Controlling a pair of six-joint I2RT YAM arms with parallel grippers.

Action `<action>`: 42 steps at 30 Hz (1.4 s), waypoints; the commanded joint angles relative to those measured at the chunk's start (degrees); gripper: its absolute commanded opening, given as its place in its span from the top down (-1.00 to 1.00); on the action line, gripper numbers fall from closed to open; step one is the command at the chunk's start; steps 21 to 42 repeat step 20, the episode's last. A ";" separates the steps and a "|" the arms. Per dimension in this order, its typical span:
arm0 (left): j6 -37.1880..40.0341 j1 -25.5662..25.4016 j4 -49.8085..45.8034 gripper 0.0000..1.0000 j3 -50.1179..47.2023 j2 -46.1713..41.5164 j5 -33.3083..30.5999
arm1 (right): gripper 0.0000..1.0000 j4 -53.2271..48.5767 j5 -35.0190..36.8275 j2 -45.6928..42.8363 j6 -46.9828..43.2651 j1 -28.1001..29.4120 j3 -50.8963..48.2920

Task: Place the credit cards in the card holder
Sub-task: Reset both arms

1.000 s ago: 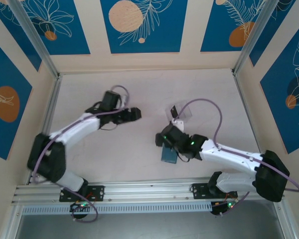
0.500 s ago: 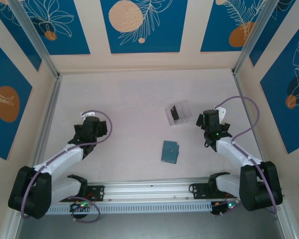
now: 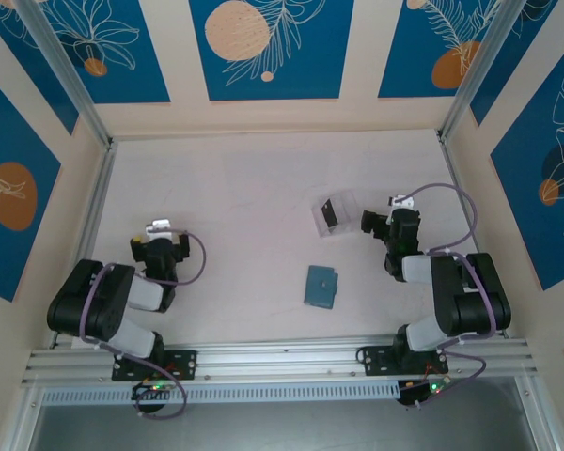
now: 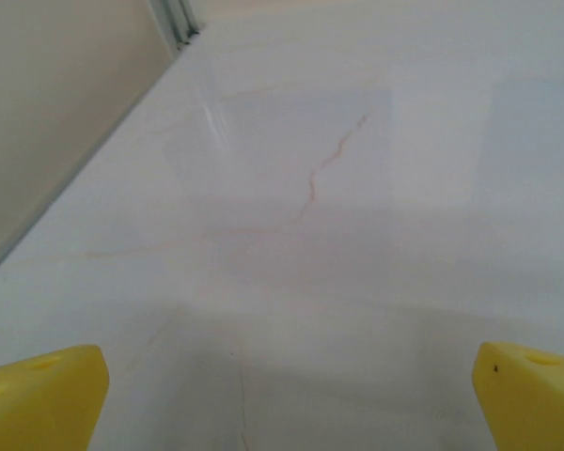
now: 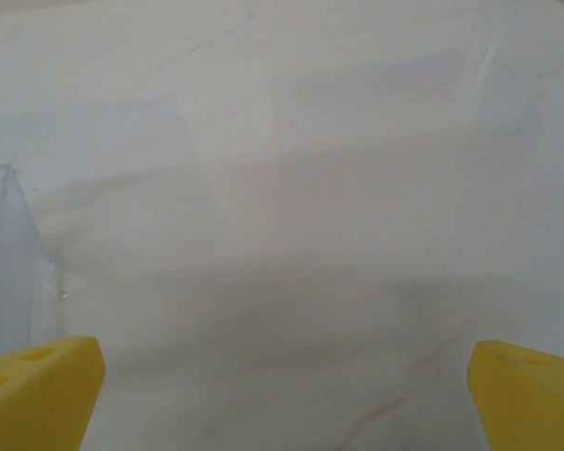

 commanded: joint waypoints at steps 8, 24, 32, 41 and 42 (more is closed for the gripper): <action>1.91 3.89 -2.66 -1.00 9.06 1.79 16.07 | -0.99 8.27 -4.19 1.44 -2.23 0.04 -0.47; 5.47 3.44 -6.45 -1.00 11.71 2.58 23.96 | -0.99 7.82 -4.84 1.36 -2.00 -0.24 -0.37; 5.47 3.44 -6.45 -1.00 11.71 2.58 23.96 | -0.99 7.82 -4.84 1.36 -2.00 -0.24 -0.37; 5.47 3.44 -6.45 -1.00 11.71 2.58 23.96 | -0.99 7.82 -4.84 1.36 -2.00 -0.24 -0.37; 5.47 3.44 -6.45 -1.00 11.71 2.58 23.96 | -0.99 7.82 -4.84 1.36 -2.00 -0.24 -0.37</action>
